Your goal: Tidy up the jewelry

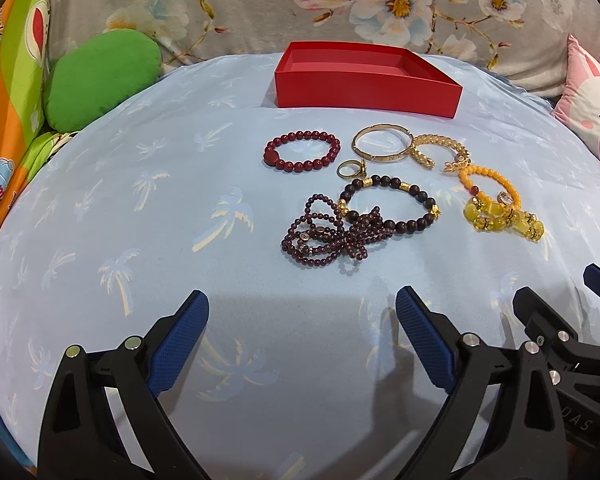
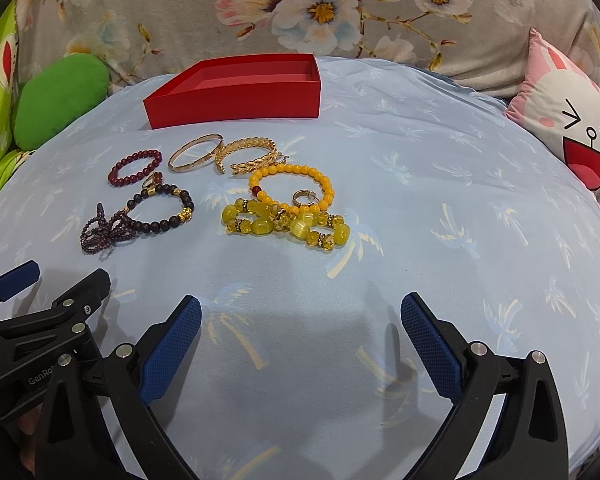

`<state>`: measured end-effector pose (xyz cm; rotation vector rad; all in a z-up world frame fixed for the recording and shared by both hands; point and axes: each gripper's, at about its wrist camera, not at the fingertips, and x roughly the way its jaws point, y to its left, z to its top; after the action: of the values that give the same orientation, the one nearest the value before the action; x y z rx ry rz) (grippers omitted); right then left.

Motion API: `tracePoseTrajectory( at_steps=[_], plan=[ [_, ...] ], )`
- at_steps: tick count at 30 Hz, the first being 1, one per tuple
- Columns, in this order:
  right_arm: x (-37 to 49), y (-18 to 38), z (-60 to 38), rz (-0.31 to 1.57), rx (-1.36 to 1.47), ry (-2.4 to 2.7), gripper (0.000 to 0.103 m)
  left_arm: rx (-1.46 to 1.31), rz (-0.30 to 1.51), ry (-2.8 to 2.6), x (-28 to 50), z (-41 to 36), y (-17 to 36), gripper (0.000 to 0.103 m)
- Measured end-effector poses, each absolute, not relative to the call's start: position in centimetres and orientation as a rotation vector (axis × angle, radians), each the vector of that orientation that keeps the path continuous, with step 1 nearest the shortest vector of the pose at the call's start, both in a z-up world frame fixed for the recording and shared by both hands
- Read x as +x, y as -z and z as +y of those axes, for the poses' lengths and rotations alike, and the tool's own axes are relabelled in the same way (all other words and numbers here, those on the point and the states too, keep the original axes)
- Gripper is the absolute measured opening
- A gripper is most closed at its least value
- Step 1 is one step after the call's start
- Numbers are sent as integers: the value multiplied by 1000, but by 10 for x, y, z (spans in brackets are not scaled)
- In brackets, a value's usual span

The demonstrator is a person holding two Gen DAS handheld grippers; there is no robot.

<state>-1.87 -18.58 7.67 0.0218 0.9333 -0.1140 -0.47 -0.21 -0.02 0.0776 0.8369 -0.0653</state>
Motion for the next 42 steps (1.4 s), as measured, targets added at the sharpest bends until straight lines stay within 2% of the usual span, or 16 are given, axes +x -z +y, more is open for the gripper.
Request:
tracePoseTrajectory(
  at_steps=[42],
  plan=[
    [-19, -76, -186, 930, 20, 115, 97, 69, 830, 74, -5, -3, -2, 87]
  ],
)
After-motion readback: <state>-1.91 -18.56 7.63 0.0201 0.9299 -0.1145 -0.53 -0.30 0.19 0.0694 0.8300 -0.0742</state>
